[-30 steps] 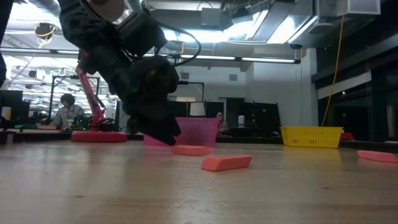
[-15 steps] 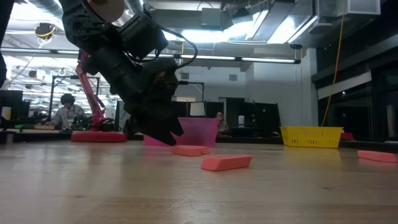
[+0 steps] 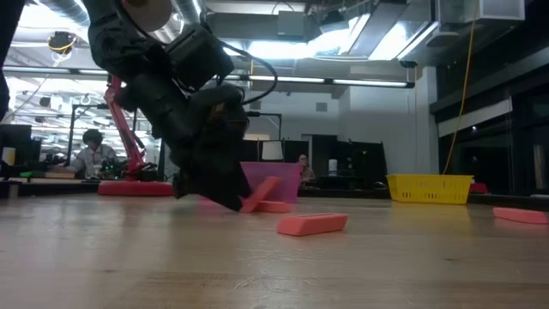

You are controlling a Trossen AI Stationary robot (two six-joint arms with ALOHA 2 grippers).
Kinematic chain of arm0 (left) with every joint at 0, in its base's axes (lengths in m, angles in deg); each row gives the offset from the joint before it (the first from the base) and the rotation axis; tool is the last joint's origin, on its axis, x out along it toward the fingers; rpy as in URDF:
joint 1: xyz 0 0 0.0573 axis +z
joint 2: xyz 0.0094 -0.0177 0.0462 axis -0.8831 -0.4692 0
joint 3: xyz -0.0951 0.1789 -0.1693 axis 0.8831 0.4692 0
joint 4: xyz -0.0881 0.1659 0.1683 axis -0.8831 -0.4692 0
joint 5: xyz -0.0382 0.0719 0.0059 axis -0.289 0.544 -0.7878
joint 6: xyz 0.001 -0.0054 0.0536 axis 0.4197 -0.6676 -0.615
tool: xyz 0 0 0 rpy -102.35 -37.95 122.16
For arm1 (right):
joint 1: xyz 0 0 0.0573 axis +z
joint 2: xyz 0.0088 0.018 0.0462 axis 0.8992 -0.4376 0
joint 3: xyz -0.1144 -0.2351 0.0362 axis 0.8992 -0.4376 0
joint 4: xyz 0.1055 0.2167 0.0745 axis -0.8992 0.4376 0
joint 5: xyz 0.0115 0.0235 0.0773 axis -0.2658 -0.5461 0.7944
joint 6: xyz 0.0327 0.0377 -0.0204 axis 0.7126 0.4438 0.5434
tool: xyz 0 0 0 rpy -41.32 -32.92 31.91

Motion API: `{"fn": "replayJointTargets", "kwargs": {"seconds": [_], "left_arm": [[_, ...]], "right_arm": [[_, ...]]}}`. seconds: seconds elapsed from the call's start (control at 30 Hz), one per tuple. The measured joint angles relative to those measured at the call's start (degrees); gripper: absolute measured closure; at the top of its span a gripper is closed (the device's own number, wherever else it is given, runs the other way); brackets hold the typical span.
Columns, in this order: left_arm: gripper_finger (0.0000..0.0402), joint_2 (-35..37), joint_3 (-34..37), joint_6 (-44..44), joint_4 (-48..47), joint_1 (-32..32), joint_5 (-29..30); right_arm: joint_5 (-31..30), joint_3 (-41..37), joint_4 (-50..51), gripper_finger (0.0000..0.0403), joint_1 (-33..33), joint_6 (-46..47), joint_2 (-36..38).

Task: Pick & Place School Supplies
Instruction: Put the orange eraser into the yellow bin

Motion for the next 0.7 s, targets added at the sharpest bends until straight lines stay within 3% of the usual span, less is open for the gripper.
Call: {"fn": "replayJointTargets", "kwargs": {"seconds": [0.2,0.7], "left_arm": [[0.0254,-2.7,0.0,2.8,5.9,0.0,-0.4],[0.0254,-2.8,0.0,2.9,5.3,0.0,0.0]], "right_arm": [[0.3,0.0,-0.4,0.0324,0.0,0.1,0.0],[3.8,-0.2,-0.5,0.0324,-0.2,4.6,-0.2]]}}
